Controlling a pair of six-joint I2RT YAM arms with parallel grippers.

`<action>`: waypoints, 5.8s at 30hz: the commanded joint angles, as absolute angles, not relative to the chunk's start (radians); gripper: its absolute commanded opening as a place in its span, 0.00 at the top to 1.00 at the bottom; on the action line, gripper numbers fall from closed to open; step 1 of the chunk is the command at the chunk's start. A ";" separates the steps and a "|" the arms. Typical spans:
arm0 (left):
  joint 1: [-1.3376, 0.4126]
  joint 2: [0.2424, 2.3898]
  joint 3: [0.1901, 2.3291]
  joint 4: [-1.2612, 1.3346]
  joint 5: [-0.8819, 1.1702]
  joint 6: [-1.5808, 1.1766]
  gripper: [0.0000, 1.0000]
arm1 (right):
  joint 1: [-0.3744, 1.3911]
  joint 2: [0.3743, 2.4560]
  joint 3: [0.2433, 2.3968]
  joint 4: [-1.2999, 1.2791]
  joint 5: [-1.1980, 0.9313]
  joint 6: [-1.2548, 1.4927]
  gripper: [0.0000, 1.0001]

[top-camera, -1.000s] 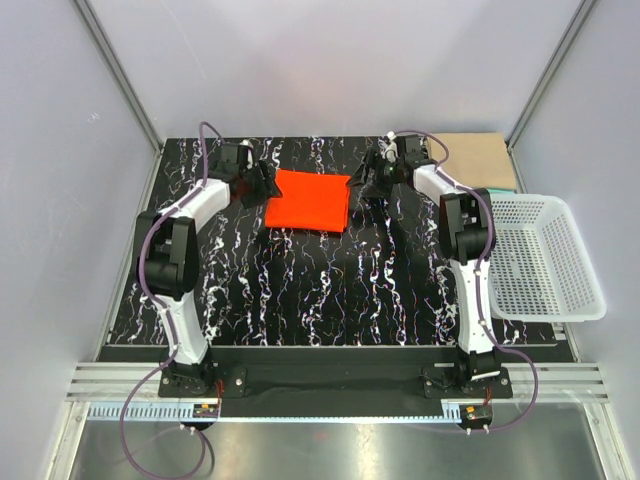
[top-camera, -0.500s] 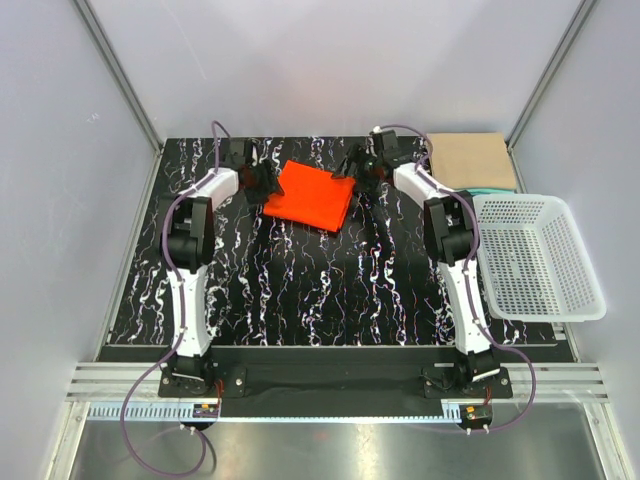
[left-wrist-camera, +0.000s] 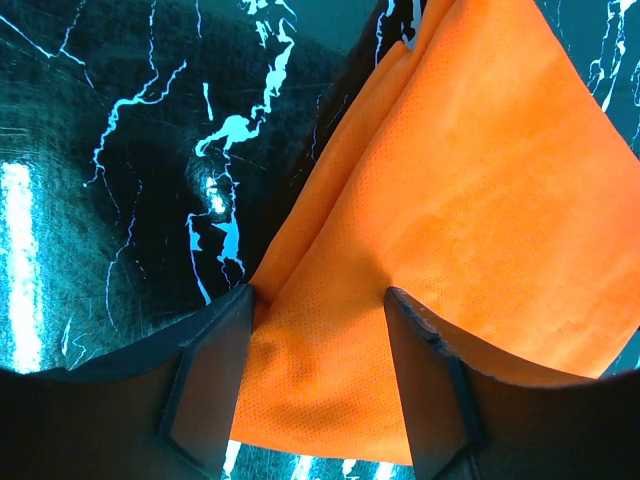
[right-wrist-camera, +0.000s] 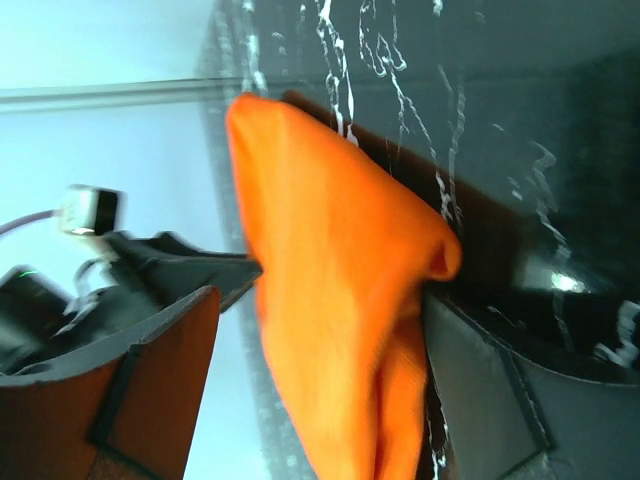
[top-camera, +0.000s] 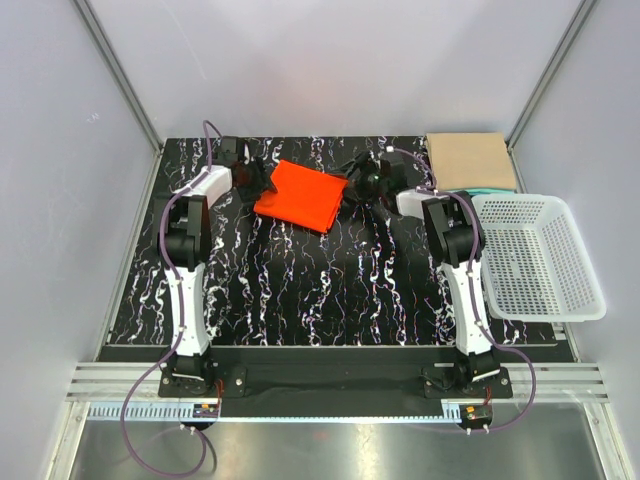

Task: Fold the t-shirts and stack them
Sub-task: Neatly place the folded tshirt to the corner

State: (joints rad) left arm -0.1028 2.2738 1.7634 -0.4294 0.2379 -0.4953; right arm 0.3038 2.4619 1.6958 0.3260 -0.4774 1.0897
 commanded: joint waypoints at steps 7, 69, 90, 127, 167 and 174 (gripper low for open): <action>-0.095 2.335 1.781 -0.522 0.212 -0.479 0.38 | 0.279 2.516 1.514 0.676 -0.525 1.341 0.12; -0.095 2.370 1.822 -0.520 0.279 -0.508 0.37 | 0.324 2.620 2.042 -0.354 -0.439 0.914 0.27; -0.152 1.970 1.514 -0.599 0.207 -0.537 0.38 | 0.302 2.225 1.625 0.005 -0.465 0.598 1.00; -0.327 2.017 1.652 -0.584 0.243 -0.473 0.35 | 0.183 2.304 1.885 -0.373 -0.568 0.219 1.00; -0.331 1.589 1.417 -0.646 0.342 -0.364 0.35 | 0.091 2.298 2.183 -0.624 -0.132 -0.189 1.00; -0.333 1.580 1.405 -0.629 0.383 -0.376 0.36 | 0.026 2.333 2.256 -0.643 -0.091 -0.248 1.00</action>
State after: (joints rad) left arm -0.3286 1.6318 1.4124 -0.6785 0.3271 -0.3733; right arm 0.0563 2.3348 2.1788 -0.6403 -0.1291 -0.1978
